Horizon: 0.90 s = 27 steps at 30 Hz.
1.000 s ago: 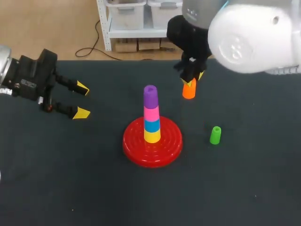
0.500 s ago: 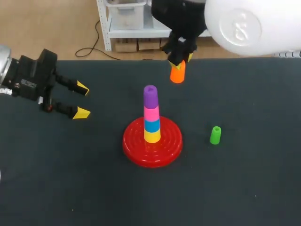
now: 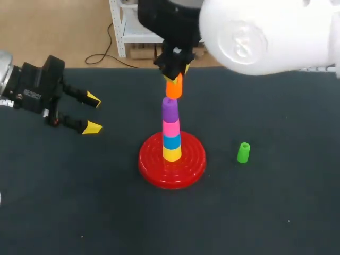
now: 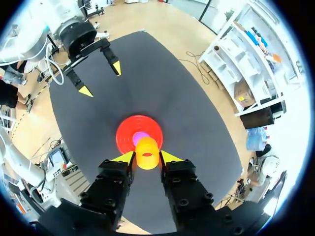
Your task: Pick up and stack the cylinders on the red base in this order: pink,purple,orange,green
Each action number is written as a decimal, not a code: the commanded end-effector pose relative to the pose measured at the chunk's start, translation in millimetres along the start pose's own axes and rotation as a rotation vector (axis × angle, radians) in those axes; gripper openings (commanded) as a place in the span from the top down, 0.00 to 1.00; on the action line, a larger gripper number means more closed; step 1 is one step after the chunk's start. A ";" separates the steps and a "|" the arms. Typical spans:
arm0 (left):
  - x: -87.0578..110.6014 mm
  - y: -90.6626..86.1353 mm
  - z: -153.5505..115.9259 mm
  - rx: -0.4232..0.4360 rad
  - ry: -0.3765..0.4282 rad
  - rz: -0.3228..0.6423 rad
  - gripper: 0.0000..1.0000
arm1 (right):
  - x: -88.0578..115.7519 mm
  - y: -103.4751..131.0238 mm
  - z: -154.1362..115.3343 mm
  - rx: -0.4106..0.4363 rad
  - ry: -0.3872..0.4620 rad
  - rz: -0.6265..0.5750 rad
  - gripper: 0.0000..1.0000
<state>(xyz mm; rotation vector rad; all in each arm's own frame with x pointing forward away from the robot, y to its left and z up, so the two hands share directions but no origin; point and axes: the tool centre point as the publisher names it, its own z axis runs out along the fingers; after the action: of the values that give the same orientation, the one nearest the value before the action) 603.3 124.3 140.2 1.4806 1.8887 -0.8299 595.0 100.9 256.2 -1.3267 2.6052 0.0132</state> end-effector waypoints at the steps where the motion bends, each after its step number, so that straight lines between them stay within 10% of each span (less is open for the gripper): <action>1: 1.2 -0.3 0.0 -0.001 -0.004 0.003 0.00 | -9.5 1.3 8.1 -0.007 0.024 -0.002 1.00; 27: 1.2 -0.3 0.0 -0.001 -0.004 0.003 0.00 | -2.0 3.2 28.5 -0.026 0.071 0.006 1.00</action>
<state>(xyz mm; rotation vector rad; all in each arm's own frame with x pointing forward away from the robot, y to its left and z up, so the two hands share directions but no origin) 603.3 124.3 140.2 1.4806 1.8887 -0.8299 599.0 108.2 231.7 -1.3552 2.6776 0.0016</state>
